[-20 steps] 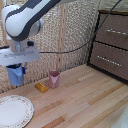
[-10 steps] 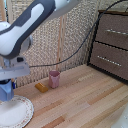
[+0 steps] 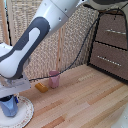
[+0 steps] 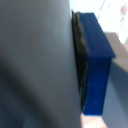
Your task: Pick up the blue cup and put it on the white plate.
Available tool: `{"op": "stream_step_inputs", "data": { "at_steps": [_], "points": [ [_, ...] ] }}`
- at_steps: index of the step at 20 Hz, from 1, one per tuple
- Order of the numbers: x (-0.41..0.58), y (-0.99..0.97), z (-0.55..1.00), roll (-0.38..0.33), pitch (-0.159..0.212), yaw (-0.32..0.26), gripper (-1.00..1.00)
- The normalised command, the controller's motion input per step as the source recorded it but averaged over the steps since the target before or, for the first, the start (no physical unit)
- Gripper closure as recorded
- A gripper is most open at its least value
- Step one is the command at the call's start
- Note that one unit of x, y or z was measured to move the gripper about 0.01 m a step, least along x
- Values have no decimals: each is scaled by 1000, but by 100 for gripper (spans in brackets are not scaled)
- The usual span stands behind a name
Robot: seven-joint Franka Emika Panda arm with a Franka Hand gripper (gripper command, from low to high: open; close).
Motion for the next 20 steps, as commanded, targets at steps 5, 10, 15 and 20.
{"op": "stream_step_inputs", "data": {
  "at_steps": [5,10,15,20],
  "points": [
    [118,34,-28,-126,-99,203,-100],
    [75,49,-78,0,-7,18,-100],
    [137,-181,305,0,-2,78,-100],
    [196,-310,815,17,-26,85,-100]
  ]
}}
